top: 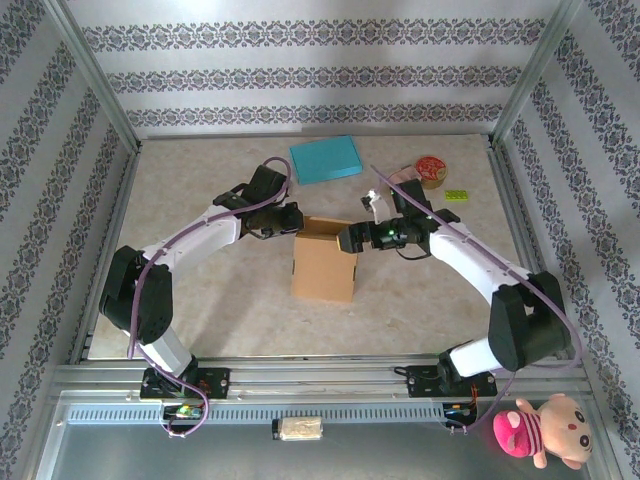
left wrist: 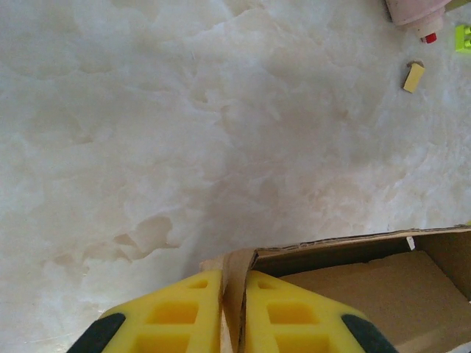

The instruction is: Fold the paper box

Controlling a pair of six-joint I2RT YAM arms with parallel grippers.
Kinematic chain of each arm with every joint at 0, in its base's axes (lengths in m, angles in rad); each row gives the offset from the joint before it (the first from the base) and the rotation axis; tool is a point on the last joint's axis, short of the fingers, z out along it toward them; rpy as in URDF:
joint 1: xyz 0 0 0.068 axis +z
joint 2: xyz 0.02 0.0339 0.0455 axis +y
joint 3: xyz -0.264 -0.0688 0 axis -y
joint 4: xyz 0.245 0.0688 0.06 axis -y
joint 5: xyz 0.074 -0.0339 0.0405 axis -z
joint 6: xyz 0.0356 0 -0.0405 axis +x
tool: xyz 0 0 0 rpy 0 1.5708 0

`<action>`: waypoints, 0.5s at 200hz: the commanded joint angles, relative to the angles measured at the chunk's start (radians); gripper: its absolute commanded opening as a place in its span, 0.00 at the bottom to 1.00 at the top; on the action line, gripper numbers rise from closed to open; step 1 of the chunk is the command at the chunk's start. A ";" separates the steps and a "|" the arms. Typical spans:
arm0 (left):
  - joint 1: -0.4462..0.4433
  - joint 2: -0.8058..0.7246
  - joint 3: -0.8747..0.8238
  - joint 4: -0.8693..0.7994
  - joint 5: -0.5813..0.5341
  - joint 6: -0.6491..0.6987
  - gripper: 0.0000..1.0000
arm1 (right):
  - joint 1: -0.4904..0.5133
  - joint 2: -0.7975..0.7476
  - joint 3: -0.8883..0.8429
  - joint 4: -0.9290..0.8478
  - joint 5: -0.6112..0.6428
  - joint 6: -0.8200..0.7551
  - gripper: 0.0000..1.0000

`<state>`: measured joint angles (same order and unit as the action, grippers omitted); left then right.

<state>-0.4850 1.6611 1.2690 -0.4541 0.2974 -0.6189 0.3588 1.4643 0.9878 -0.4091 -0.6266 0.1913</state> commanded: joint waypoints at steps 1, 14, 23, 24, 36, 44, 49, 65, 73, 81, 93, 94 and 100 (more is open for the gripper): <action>-0.014 -0.021 -0.005 0.045 -0.017 0.036 0.14 | 0.034 0.048 -0.010 0.029 -0.056 -0.074 0.98; -0.014 -0.023 -0.003 0.040 -0.020 0.040 0.13 | 0.045 0.078 -0.008 0.037 -0.049 -0.073 0.98; -0.014 -0.024 -0.002 0.040 -0.022 0.041 0.13 | 0.051 0.088 -0.010 0.049 -0.054 -0.072 0.94; -0.014 -0.024 -0.002 0.040 -0.022 0.041 0.13 | 0.051 0.089 -0.010 0.052 -0.054 -0.072 0.93; -0.014 -0.027 -0.002 0.041 -0.021 0.044 0.14 | 0.054 0.091 -0.015 0.076 -0.055 -0.071 0.85; -0.016 -0.031 -0.003 0.046 -0.024 0.048 0.13 | 0.055 0.091 -0.016 0.086 -0.048 -0.070 0.82; -0.015 -0.033 -0.005 0.048 -0.025 0.050 0.13 | 0.053 0.093 -0.015 0.090 -0.039 -0.068 0.80; -0.016 -0.040 -0.007 0.054 -0.031 0.057 0.13 | 0.052 0.100 -0.007 0.089 -0.025 -0.076 0.75; -0.015 -0.043 -0.008 0.057 -0.034 0.059 0.13 | 0.051 0.105 -0.006 0.086 -0.014 -0.077 0.78; -0.015 -0.044 -0.008 0.055 -0.035 0.059 0.13 | 0.051 0.108 -0.008 0.083 -0.006 -0.078 0.86; -0.015 -0.047 -0.009 0.055 -0.035 0.063 0.13 | 0.047 0.108 -0.013 0.084 0.011 -0.066 0.96; -0.015 -0.048 -0.010 0.055 -0.034 0.063 0.13 | 0.046 0.107 -0.014 0.085 0.012 -0.064 0.96; -0.015 -0.049 -0.011 0.055 -0.035 0.065 0.13 | 0.040 0.107 -0.019 0.090 0.014 -0.052 0.98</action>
<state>-0.4854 1.6558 1.2686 -0.4423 0.2543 -0.5804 0.4019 1.5635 0.9768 -0.3611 -0.6262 0.1368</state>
